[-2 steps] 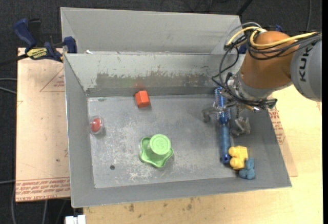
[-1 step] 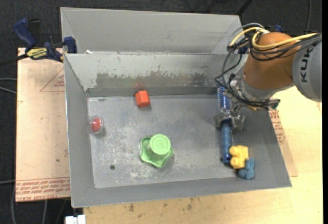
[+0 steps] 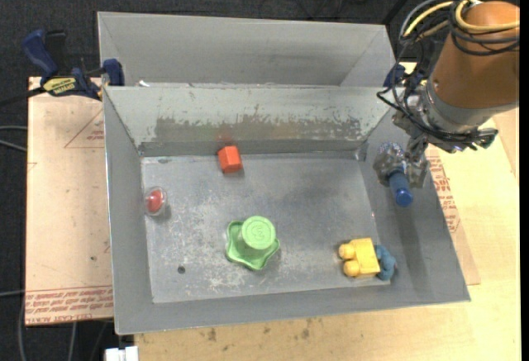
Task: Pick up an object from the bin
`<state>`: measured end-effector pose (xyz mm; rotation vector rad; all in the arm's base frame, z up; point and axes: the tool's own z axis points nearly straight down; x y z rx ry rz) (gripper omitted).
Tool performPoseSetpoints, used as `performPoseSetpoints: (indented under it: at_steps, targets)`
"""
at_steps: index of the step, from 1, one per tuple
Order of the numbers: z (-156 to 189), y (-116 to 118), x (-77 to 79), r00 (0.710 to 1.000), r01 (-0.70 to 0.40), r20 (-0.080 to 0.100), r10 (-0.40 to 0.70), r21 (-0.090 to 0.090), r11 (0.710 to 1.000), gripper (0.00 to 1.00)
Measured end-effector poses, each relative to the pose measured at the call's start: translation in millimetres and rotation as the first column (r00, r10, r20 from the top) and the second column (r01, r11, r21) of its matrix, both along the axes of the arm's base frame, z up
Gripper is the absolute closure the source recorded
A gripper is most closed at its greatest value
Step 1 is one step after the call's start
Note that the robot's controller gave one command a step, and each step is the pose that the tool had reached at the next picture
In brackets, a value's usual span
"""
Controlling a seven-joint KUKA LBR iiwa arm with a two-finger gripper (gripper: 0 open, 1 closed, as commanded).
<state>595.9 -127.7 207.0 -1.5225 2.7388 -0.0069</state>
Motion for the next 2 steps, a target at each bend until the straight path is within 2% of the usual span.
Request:
performPoseSetpoints:
  at_steps: [1,2]
  targets:
    - [-18,-22,19.5,0.989,-0.150,-0.007,0.150,0.002,0.989,1.00]
    - [59,-20,7.9,0.989,-0.146,-0.001,0.146,-0.001,0.989,1.00]
